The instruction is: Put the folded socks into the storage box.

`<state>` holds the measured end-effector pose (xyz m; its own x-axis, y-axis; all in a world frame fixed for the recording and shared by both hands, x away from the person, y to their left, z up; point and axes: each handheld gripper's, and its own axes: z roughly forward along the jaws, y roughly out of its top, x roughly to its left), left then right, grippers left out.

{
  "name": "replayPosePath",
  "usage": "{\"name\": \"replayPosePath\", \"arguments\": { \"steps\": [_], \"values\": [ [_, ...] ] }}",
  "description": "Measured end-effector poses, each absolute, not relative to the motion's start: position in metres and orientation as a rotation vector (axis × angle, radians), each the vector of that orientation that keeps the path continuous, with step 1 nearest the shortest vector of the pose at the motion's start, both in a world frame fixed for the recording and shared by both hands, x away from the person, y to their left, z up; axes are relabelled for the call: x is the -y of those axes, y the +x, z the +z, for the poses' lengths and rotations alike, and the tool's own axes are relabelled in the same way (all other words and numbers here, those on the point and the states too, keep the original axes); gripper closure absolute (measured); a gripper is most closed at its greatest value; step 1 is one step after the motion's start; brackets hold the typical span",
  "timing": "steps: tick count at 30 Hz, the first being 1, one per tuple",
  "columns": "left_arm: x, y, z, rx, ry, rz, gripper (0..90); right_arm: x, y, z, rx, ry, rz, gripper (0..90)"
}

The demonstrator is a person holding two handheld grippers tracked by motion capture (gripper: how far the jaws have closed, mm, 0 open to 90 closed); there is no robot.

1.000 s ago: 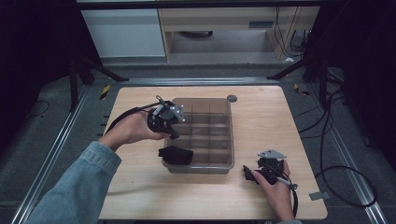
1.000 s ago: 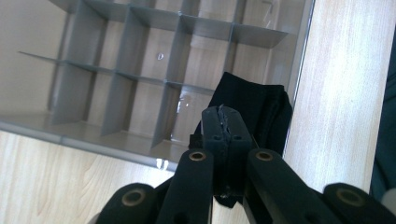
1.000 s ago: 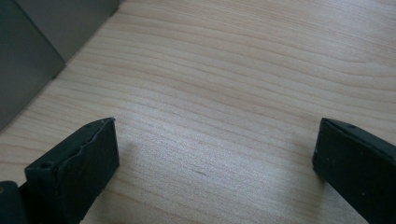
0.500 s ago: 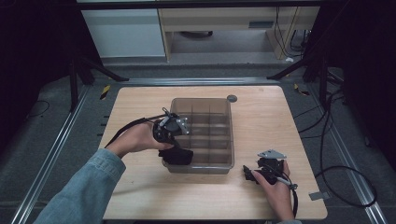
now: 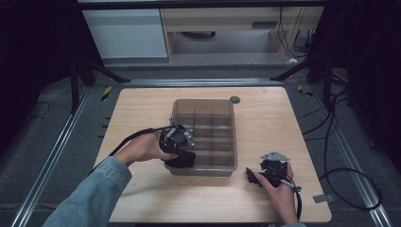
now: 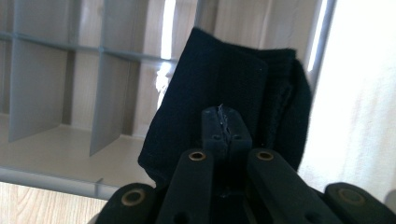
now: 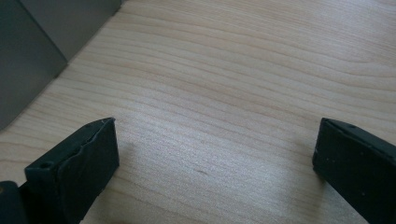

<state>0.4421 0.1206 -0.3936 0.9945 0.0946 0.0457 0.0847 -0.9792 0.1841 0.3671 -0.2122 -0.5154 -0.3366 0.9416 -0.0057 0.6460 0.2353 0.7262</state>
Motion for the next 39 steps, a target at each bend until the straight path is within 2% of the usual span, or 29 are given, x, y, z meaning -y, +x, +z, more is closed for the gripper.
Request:
{"name": "replayPosePath", "arguments": {
  "steps": [39],
  "values": [
    [-0.127, 0.445, -0.425, -0.242, 2.924, 0.021, 89.8, 0.211, 0.366, -0.515, -2.069, 1.46, 0.888, 0.6]
  ]
}}
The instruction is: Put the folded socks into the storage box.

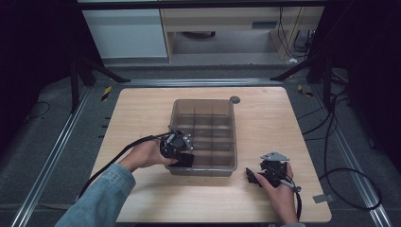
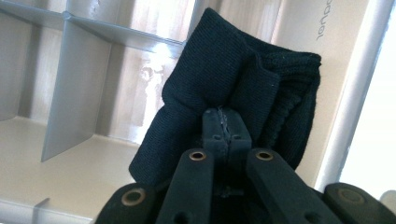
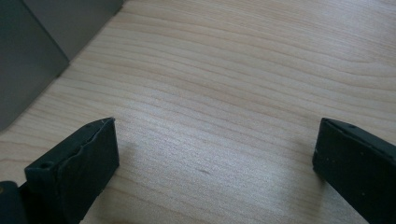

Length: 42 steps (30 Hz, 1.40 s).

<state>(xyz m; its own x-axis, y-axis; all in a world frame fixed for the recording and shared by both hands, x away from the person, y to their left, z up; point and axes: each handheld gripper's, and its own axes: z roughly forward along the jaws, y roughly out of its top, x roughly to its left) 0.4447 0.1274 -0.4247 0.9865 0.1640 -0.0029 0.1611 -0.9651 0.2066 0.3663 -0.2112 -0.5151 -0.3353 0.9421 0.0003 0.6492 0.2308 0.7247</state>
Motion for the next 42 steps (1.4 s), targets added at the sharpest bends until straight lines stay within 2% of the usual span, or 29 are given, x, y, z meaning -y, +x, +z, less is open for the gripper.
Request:
{"name": "replayPosePath", "arguments": {
  "steps": [26, 33, 42],
  "values": [
    [-0.128, 0.447, -0.434, -0.259, 2.92, -0.015, 89.9, 0.211, 0.366, -0.515, -2.069, 1.46, 0.888, 0.6],
    [-0.135, 0.446, -0.425, -0.265, 2.873, -0.026, 89.8, 0.211, 0.366, -0.515, -2.069, 1.459, 0.887, 0.6],
    [-0.14, 0.441, -0.397, -0.26, 2.751, 0.064, 89.6, 0.211, 0.366, -0.515, -2.068, 1.455, 0.885, 0.6]
  ]
}}
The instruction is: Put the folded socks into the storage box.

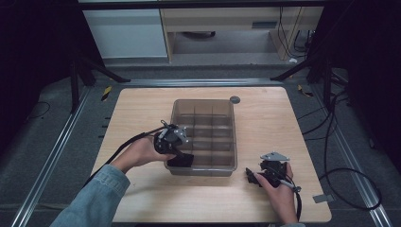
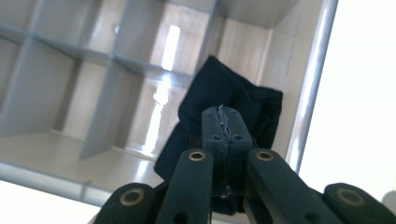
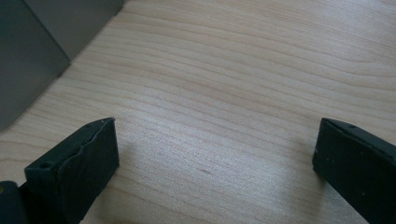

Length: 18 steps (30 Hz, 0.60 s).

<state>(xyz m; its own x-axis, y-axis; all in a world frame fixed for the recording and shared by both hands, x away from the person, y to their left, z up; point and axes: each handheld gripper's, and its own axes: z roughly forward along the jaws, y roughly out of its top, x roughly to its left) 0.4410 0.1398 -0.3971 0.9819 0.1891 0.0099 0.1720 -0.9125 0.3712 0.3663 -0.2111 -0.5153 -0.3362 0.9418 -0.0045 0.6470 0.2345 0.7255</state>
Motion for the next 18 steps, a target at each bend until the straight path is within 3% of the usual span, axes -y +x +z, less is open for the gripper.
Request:
{"name": "replayPosePath", "arguments": {
  "steps": [18],
  "values": [
    [-0.121, 0.439, -0.429, -0.232, 2.892, 0.12, 89.8, 0.211, 0.366, -0.515, -2.068, 1.456, 0.888, 0.6]
  ]
}}
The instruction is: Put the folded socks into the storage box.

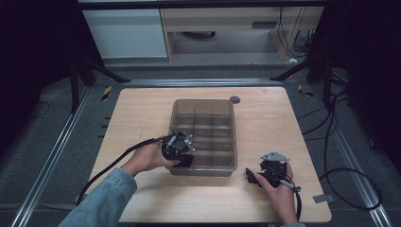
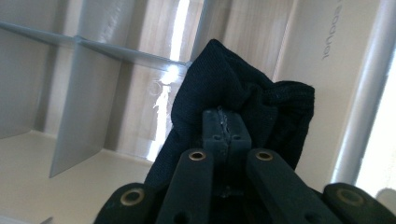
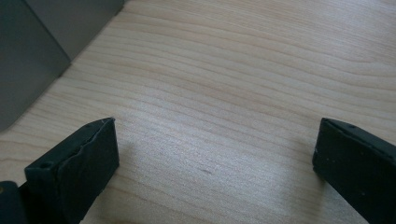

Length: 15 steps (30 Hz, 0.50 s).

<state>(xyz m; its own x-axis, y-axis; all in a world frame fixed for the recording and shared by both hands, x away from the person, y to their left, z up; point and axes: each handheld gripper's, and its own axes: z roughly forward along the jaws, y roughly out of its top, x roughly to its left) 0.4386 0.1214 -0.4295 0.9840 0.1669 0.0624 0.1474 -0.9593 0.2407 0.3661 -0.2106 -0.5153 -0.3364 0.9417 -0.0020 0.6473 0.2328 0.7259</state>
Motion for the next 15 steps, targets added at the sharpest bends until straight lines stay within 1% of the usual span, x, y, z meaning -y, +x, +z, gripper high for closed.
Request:
{"name": "replayPosePath", "arguments": {
  "steps": [8, 11, 15],
  "values": [
    [-0.116, 0.44, -0.442, -0.23, 2.946, 0.108, 89.9, 0.21, 0.366, -0.515, -2.069, 1.463, 0.892, 0.6],
    [-0.119, 0.443, -0.441, -0.238, 2.925, 0.077, 89.9, 0.211, 0.366, -0.515, -2.069, 1.455, 0.887, 0.6],
    [-0.121, 0.443, -0.439, -0.242, 2.911, 0.069, 89.9, 0.211, 0.366, -0.515, -2.068, 1.454, 0.886, 0.6]
  ]
}}
